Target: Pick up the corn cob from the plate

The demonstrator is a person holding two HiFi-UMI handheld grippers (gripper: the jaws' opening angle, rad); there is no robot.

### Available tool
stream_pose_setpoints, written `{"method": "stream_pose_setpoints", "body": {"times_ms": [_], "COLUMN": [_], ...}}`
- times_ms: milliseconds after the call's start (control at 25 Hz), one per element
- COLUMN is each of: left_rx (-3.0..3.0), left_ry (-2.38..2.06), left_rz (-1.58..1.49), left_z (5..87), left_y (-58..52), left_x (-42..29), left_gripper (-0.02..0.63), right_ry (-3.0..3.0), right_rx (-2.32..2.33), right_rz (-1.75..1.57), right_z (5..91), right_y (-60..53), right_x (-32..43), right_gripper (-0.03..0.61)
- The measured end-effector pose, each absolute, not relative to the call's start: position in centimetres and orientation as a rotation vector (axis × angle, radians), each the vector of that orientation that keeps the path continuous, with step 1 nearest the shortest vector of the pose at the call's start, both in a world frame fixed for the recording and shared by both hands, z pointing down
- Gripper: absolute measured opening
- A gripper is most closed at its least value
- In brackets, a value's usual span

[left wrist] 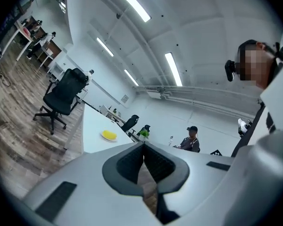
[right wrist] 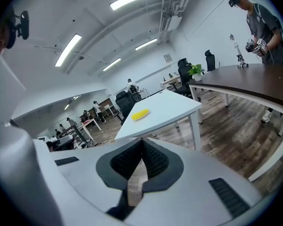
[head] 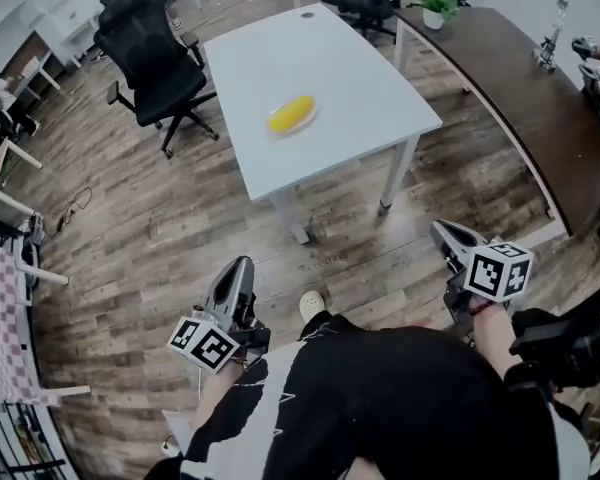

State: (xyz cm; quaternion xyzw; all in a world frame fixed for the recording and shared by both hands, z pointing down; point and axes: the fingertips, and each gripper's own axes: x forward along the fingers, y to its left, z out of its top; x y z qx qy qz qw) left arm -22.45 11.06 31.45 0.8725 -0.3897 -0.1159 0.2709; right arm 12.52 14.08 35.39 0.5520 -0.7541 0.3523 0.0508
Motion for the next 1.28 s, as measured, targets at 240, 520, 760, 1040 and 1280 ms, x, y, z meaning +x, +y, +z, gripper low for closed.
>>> {"method": "stream_pose_setpoints", "body": {"times_ms": [240, 520, 760, 1040, 1280], "left_rx": [2.416, 2.486, 2.476, 2.443, 2.455], "left_ry": [-0.948, -0.821, -0.826, -0.800, -0.829], "left_rz": [-0.355, -0.350, -0.350, -0.299, -0.253], "left_z": [29.1, 27.8, 29.1, 30.9, 32.1], "left_y": [2.0, -4.4, -8.5, -11.0, -11.9], "left_x": [-24.7, -26.9, -29.2, -28.5, -26.8], "left_gripper": [0.012, 0.012, 0.012, 0.012, 0.012], "right_ry": [-2.335, -2.336, -2.318, -2.285, -2.319], "right_rx": [1.734, 1.773, 1.773, 1.755, 1.643], "right_rz": [0.993, 0.969, 0.970, 1.013, 1.046], "right_z": [32.5, 31.5, 32.6, 33.9, 35.6], "right_y": [6.1, -0.5, -4.1, -6.8, -10.6], "right_x": [8.7, 5.7, 2.9, 2.6, 2.8], "right_gripper": [0.015, 0.015, 0.015, 0.015, 0.015]}}
